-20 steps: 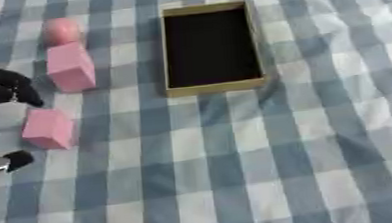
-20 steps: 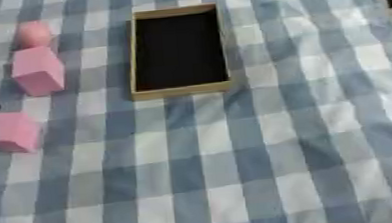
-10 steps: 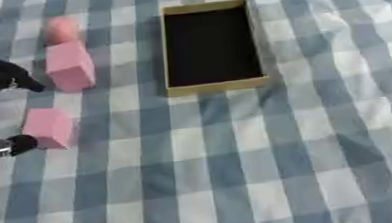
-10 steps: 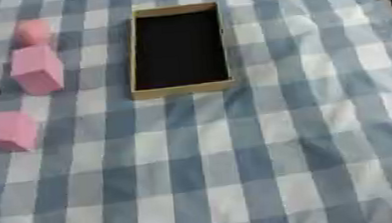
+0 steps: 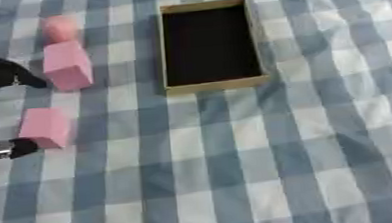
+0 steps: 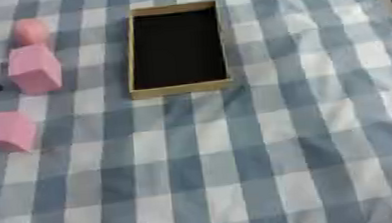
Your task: Pick up objects on the table and place them in the box.
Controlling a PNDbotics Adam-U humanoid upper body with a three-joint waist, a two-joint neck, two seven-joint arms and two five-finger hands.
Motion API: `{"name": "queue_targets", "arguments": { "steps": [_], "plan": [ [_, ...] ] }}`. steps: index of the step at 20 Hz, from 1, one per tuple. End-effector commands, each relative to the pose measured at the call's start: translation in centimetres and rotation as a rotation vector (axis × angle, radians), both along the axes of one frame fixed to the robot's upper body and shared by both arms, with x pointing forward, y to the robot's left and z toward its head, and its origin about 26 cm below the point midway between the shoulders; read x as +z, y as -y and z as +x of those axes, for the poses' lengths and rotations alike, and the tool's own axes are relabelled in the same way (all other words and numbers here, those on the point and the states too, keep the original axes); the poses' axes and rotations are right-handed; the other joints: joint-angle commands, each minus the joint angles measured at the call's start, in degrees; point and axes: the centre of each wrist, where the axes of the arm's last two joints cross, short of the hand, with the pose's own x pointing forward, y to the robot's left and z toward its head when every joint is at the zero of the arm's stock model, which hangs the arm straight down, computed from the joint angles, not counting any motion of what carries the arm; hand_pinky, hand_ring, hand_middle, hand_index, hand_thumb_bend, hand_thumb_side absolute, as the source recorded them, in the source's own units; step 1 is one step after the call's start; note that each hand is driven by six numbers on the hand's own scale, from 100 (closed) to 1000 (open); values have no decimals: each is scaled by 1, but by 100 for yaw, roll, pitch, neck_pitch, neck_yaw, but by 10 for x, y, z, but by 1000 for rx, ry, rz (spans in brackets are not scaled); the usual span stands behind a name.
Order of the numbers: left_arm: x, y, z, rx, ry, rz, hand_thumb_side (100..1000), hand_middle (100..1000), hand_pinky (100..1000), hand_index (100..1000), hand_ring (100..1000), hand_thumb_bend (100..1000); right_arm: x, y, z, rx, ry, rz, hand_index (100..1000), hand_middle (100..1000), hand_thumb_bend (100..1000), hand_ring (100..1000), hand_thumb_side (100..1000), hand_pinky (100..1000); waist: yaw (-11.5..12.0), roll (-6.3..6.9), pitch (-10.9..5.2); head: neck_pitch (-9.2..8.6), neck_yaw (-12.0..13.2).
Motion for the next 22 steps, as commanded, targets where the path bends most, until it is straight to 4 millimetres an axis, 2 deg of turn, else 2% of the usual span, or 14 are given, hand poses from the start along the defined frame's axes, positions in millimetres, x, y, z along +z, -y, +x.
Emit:
{"name": "queue_targets", "arguments": {
  "steps": [1,11,15,18,19,22],
  "plan": [
    [12,2,-3,13,14,58,908,845,942,968,969,531,13,0,-5,4,36,-13,678,948,100,1000,100,979,-11,0,-84,-12,28],
    [13,7,-1,60,-23,80,913,845,943,953,978,543,14,-1,-4,12,38,-4,679,948,100,999,100,974,-51,-2,-49,-69,96],
    [13,8,0,76,-42,92,859,849,943,950,976,564,15,-2,-4,14,39,0,679,948,100,998,100,972,-72,-2,-30,-95,122],
    [11,5,3,90,-66,97,770,849,942,950,975,578,15,-2,-4,16,41,3,679,948,100,997,100,970,-83,3,-17,-109,129],
    [10,4,4,93,-76,100,794,849,942,950,975,591,15,-2,-4,17,41,4,679,948,100,997,100,970,-86,4,-14,-111,133],
    [7,-1,9,109,-110,108,784,852,936,952,971,605,15,-2,-4,18,41,8,679,947,100,996,100,968,-104,2,-1,-119,148]
  ]
}}
